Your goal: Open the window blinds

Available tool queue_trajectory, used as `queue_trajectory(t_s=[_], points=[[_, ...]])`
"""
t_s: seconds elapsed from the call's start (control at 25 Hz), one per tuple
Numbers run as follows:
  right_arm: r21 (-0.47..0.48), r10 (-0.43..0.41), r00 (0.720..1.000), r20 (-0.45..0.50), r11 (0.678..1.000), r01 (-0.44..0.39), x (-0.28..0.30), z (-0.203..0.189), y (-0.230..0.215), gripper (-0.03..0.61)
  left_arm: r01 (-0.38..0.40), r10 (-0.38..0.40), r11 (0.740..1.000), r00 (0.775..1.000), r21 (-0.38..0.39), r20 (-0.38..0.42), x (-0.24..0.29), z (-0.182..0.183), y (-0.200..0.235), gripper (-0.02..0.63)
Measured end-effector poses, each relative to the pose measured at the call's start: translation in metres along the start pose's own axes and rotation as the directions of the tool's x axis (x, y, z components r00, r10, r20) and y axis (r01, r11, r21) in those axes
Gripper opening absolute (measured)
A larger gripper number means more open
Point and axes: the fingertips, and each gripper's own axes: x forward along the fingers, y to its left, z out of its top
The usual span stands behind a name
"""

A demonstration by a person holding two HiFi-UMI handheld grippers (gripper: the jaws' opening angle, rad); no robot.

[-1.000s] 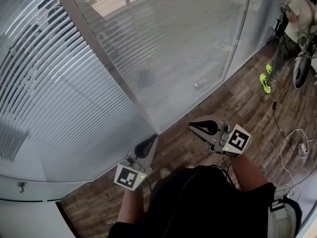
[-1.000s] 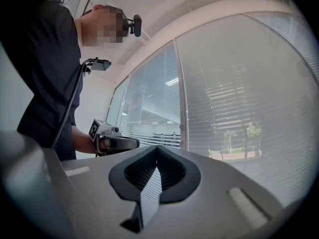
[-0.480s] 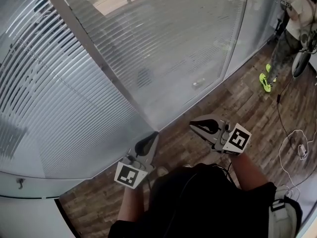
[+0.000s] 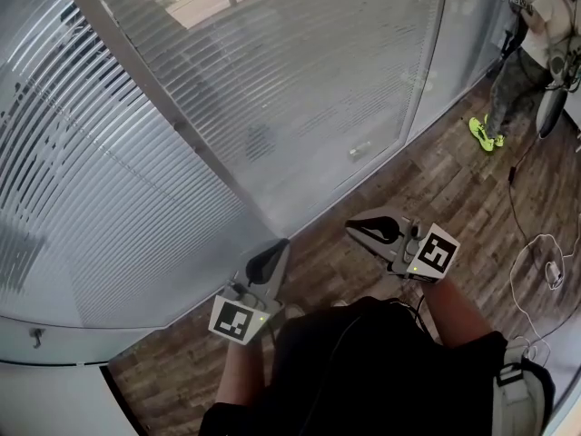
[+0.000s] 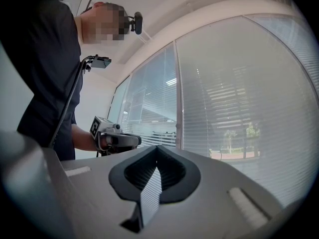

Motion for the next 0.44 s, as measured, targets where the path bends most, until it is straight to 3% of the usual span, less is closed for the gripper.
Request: queue_trajectory(t_s=[0.24, 0.44], points=[[-0.054, -0.015, 1.000, -0.009, 0.998, 0.014, -0.007, 0.001, -0.007, 0.006, 0.012, -0.012, 1.000, 1.000, 0.012, 0.012, 0.007, 0.005, -0.003, 0.005], [-0.018, -0.023, 0.999, 0.028, 1.000, 0.023, -0.016, 0.003, -0.004, 0.006, 0.014, -0.015, 1.000, 1.000, 0.013, 0.007, 0.010, 0.001, -0.010, 0.005]])
